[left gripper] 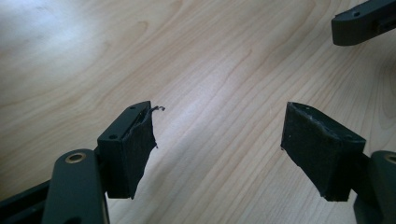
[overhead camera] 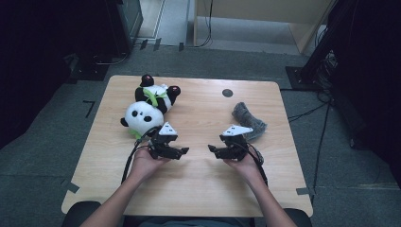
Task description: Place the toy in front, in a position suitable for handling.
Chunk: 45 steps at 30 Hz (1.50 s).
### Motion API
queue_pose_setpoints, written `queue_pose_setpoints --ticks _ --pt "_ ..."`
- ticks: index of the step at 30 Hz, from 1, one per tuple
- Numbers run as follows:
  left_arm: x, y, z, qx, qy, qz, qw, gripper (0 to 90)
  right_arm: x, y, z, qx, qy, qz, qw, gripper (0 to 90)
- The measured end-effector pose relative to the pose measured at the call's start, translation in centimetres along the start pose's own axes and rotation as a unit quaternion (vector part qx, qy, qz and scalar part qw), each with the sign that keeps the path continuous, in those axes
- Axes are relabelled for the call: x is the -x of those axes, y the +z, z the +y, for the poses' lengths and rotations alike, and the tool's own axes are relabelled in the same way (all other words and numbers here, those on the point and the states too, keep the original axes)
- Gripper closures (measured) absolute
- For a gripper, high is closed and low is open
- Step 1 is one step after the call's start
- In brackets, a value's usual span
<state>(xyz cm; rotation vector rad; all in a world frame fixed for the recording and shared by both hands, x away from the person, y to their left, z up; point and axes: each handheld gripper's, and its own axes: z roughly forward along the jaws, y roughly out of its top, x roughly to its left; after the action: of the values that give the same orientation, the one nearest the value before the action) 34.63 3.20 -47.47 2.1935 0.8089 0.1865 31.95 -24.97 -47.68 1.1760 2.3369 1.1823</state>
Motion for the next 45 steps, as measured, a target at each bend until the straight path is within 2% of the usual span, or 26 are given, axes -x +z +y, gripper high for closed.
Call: queue_pose_setpoints --ticks 3,7,9,11,14,17,19,22,26,33,35,38,42,45 --pt "-0.7 -0.6 0.3 -0.001 -0.008 -0.004 1.0 30.0 0.2 -0.2 0.1 -0.004 0.003 0.005 1.0 40.7" --pt "-1.1 -1.2 0.7 0.003 -0.008 0.001 1.0 30.3 0.5 -0.5 0.2 -0.005 -0.005 0.002 1.0 40.7" --pt "-1.3 -1.5 0.9 -0.001 -0.001 0.005 1.0 30.4 0.6 -0.7 0.3 -0.002 -0.008 0.001 1.0 37.4" --pt "-1.6 -1.8 1.2 -0.001 -0.004 -0.001 1.0 29.7 0.8 -0.8 0.4 -0.005 -0.005 -0.001 1.0 32.9" --pt "-1.9 -2.1 1.4 -0.006 -0.004 0.001 1.0 28.5 0.9 -0.9 0.5 -0.005 0.0 -0.002 1.0 31.8" --pt "-2.3 -2.4 1.6 -0.002 -0.008 0.0 1.0 27.9 1.1 -1.3 0.6 -0.003 0.011 0.013 0.9998 40.0" --pt "-2.5 -2.7 2.0 0.002 -0.006 0.002 1.0 27.9 1.4 -1.4 0.7 -0.015 0.025 0.03 0.9991 37.7" --pt "-2.9 -3.2 2.7 0.015 -0.013 -0.005 0.9998 29.0 1.7 -1.4 0.8 -0.019 0.029 0.025 0.9991 34.7" --pt "-3.5 -3.5 3.6 0.015 -0.009 -0.004 0.9998 30.3 1.7 -1.7 0.9 -0.003 0.027 0.015 0.9995 30.7" --pt "-4.7 -4.0 4.3 0.012 -0.001 0.004 0.9999 31.8 1.7 -1.6 0.9 -0.005 0.026 0.014 0.9996 29.6" --pt "-5.2 -4.3 4.5 0.016 -0.009 0.007 0.9998 32.0 1.7 -1.5 0.8 -0.011 0.025 0.013 0.9995 28.2" --pt "-5.8 -4.6 4.8 0.024 -0.018 0.008 0.9995 32.6 1.5 -1.3 0.8 -0.011 0.017 -0.005 0.9998 27.7" --pt "-6.7 -4.9 5.0 0.021 -0.018 0.018 0.9995 33.5 1.5 -1.1 0.8 -0.018 0.018 -0.004 0.9997 28.9" --pt "-7.5 -5.5 5.2 0.028 -0.022 0.028 0.999 33.7 1.7 -0.9 0.7 -0.021 0.031 0.005 0.9993 28.7"
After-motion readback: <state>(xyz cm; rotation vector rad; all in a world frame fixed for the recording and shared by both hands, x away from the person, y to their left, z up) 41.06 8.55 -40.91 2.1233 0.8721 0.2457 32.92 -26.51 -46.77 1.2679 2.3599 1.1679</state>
